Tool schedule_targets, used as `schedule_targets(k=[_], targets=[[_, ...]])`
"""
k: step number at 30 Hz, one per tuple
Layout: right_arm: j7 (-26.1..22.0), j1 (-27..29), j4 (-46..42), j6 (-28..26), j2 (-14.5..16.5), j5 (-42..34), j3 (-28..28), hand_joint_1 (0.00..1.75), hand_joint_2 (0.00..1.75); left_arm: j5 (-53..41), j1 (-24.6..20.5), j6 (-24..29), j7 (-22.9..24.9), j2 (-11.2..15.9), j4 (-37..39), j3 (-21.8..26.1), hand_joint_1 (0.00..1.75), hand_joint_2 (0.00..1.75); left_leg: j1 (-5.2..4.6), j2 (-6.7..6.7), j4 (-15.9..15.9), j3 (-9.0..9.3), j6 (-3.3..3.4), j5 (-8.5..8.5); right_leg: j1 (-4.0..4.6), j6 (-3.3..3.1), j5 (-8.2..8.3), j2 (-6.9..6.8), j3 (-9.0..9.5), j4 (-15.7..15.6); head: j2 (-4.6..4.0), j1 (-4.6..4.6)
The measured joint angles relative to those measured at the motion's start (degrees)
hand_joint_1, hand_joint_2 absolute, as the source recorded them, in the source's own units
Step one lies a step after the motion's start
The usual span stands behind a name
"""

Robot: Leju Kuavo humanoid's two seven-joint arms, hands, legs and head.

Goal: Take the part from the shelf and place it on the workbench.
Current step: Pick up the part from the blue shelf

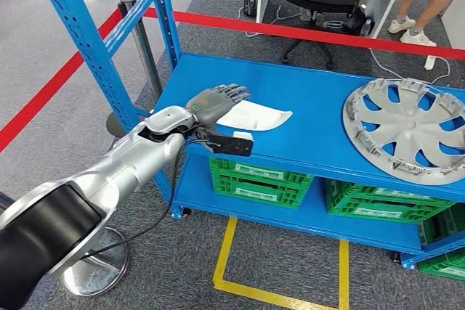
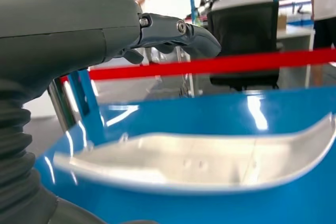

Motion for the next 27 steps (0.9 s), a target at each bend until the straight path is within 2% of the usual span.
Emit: schedule_targets(k=[3, 7, 17, 27], targets=[[0.03, -0.01, -0.01, 0.17, 0.04, 0.09, 0.0, 0.0, 1.75, 0.64, 1.28, -1.05, -0.03, 1.02, 0.63, 0.16, 0.0, 1.75, 0.0, 0.0, 0.0, -0.01, 0.0, 0.0, 0.0, -0.02, -0.02, -0.02, -0.02, 0.0, 0.0, 0.0], [0.33, -0.08, -0.01, 0.31, 0.11, 0.21, 0.0, 0.0, 1.75, 0.72, 2.39, -3.86, 2.48, 1.81, 1.41, 0.2, 0.0, 1.75, 0.0, 0.0, 0.0, -0.01, 0.0, 0.0, 0.0, -0.04, -0.02, -0.02, -0.01, 0.0, 0.0, 0.01], [0.58, -0.08, -0.01, 0.45, 0.21, 0.54, 0.0, 0.0, 1.75, 0.04, 3.16, -5.78, 4.12, 2.88, 2.45, 0.19, 0.0, 1.75, 0.0, 0.0, 0.0, -0.01, -0.01, 0.01, 0.0, -0.03, -0.02, -0.02, -0.01, 0.0, 0.0, 0.01], [0.61, -0.09, -0.02, 0.49, 0.28, 0.85, 0.0, 0.0, 1.75, -0.86, 3.49, -4.53, 5.2, 3.69, 2.96, 0.19, 0.0, 1.75, 0.0, 0.0, 0.0, -0.01, -0.01, 0.01, 0.0, -0.04, -0.02, -0.02, -0.01, 0.01, 0.0, 0.01]])
